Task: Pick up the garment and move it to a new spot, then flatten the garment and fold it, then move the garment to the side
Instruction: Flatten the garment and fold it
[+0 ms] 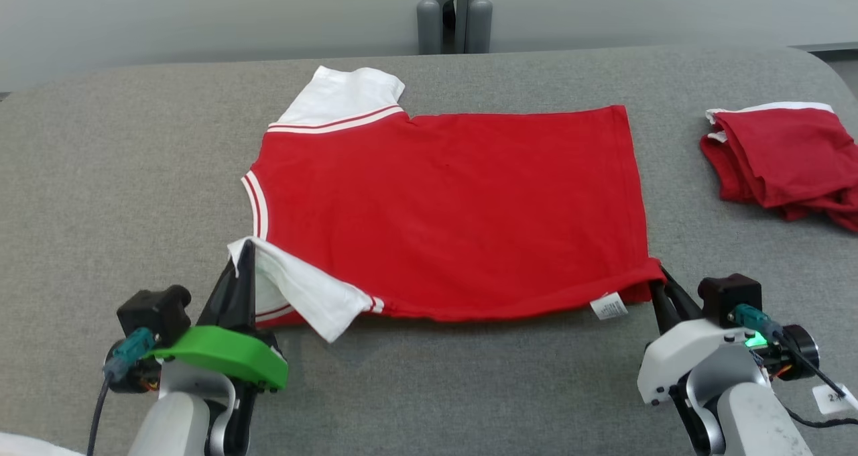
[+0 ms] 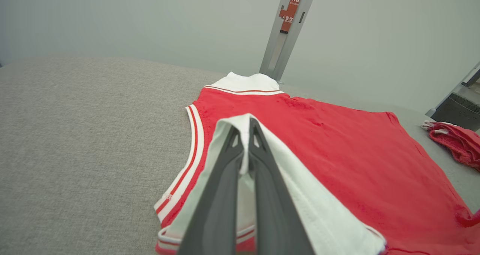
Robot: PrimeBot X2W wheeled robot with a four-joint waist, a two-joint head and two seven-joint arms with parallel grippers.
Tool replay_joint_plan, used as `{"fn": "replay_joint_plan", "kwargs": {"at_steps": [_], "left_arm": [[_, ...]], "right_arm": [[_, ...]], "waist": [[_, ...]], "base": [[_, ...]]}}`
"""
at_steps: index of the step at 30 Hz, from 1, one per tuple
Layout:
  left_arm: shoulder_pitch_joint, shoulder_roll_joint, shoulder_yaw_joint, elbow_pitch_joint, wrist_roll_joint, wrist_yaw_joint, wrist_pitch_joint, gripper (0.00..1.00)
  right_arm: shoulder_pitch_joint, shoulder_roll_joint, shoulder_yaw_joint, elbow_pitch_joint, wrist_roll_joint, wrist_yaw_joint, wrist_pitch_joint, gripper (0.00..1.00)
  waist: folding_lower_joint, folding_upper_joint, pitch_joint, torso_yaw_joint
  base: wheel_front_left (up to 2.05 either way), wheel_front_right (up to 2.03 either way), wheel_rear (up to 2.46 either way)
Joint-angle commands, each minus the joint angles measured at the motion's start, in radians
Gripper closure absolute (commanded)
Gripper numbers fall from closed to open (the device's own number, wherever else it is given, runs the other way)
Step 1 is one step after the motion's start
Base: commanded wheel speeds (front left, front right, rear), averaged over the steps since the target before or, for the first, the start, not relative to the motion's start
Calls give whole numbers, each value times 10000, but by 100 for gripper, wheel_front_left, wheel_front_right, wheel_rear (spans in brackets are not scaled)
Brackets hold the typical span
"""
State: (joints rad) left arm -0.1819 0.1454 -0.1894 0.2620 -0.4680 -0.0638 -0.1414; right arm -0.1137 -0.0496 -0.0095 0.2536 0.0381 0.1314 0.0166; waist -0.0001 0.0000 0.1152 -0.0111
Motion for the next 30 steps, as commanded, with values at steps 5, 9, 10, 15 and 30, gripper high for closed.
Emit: {"fn": "replay_joint_plan", "kwargs": {"at_steps": [5, 9, 10, 15, 30], "left_arm": [[-1412, -76, 8, 1371, 108, -165, -359, 100], [-2120, -107, -23, 2317, 124, -230, -594, 100], [-2253, -120, -23, 2492, 118, -244, -661, 100], [-2805, -199, 9, 3289, 142, -299, -970, 81], [-3202, -267, 451, 2853, 517, -491, -1233, 0]], "right_arm": [[-1090, -20, -56, 773, -116, -16, 299, 100], [-1721, -23, -96, 1423, -224, -16, 426, 100], [-1853, -23, -117, 1554, -248, -16, 416, 100], [-2371, -23, -231, 2089, -109, -16, 114, 2], [-2556, -22, -508, 2013, 391, -16, -837, 0]], "waist": [[1, 0, 544, -67], [1, 0, 837, -125], [1, 0, 897, -134], [1, 0, 1094, -163], [1, 0, 1256, -279]], "base": [[0, 0, 0], [0, 0, 0], [0, 0, 0], [0, 0, 0], [0, 0, 0]]}}
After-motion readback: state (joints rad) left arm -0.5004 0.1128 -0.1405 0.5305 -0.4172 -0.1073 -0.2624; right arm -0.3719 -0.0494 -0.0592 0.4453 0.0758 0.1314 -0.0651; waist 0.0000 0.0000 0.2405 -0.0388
